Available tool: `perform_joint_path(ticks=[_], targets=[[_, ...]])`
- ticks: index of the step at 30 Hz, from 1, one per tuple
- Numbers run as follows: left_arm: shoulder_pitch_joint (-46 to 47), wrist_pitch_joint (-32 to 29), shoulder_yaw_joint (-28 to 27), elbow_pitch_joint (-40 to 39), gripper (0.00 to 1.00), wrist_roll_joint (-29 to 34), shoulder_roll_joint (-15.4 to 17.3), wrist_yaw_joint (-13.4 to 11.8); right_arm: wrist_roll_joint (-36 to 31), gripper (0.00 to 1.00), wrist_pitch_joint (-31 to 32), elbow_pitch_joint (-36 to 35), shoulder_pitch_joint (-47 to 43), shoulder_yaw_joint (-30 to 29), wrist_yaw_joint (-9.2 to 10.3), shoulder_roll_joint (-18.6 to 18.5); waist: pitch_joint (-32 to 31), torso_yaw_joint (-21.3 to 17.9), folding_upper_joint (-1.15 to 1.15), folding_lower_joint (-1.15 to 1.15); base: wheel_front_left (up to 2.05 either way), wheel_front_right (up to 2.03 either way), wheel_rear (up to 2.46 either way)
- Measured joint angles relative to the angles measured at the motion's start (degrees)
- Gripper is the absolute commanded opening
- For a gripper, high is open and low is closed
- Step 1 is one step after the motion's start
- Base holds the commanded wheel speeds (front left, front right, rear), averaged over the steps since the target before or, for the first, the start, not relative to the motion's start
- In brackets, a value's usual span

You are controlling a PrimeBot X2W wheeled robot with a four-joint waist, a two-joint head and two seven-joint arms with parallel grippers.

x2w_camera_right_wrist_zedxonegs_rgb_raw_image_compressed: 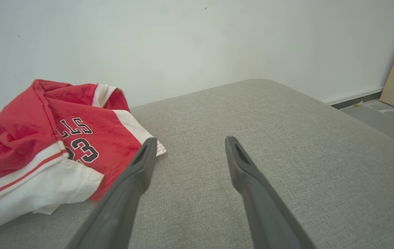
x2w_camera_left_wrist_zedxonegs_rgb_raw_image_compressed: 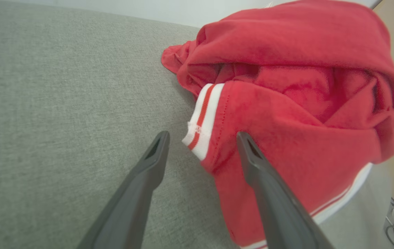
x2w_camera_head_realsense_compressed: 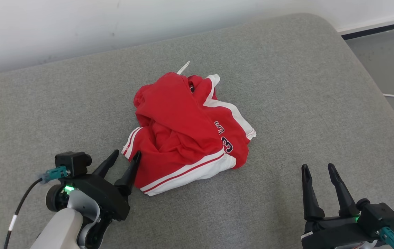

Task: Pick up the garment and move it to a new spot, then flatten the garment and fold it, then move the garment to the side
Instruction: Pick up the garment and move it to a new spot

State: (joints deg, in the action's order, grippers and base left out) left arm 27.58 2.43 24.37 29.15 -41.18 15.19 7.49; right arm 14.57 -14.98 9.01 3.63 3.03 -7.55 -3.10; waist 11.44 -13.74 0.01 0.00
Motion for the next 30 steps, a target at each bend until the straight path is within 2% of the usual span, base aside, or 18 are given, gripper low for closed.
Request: perform_joint_path(ticks=[4,9,10,11,12,21,25,30], targets=[[0.03,-1.22,0.37,0.25,1.00,-5.11,-0.23,0.00,0.22,1.00,0.00,0.01,0.03,0.24,0.00,-0.04,0.11,-0.41,0.00,0.00,0.00,0.00,0.00],[0.29,-1.32,2.45,0.10,1.00,-8.02,0.58,0.01,0.47,1.00,0.00,0.01,0.08,0.40,0.00,-0.05,0.21,-0.86,0.00,0.00,0.00,0.00,0.00],[0.42,-0.88,2.68,-0.02,0.87,-8.87,0.62,0.00,0.47,1.00,0.00,0.00,0.12,0.41,0.00,-0.05,0.26,-0.91,0.00,0.00,0.00,0.00,0.00],[0.57,-0.58,3.01,-0.20,0.26,-9.51,0.68,0.00,0.48,1.00,0.00,0.00,0.16,0.40,0.00,-0.05,0.28,-0.93,0.00,0.00,0.00,0.00,0.00],[0.78,-0.37,3.55,-0.29,0.00,-9.85,0.80,0.00,0.49,1.00,0.00,0.00,0.19,0.36,0.00,-0.05,0.26,-0.92,0.00,0.00,0.00,0.00,0.00],[4.15,4.63,5.91,-1.51,0.00,-12.14,2.94,0.00,0.52,1.00,-0.01,0.47,-0.14,-0.04,0.00,-0.03,-1.60,0.04,0.00,0.00,0.00,0.00,0.00],[7.60,4.71,6.72,-3.09,0.00,-11.76,3.52,0.00,0.53,1.00,0.00,0.69,-0.52,-0.11,0.00,-0.02,-2.71,0.67,0.00,0.00,0.00,0.00,0.00],[16.93,3.00,7.64,-5.49,0.00,-11.31,3.82,0.00,0.67,1.00,-0.01,1.08,-0.71,0.00,0.00,0.03,-4.57,1.58,0.00,0.00,0.00,0.00,0.00]])
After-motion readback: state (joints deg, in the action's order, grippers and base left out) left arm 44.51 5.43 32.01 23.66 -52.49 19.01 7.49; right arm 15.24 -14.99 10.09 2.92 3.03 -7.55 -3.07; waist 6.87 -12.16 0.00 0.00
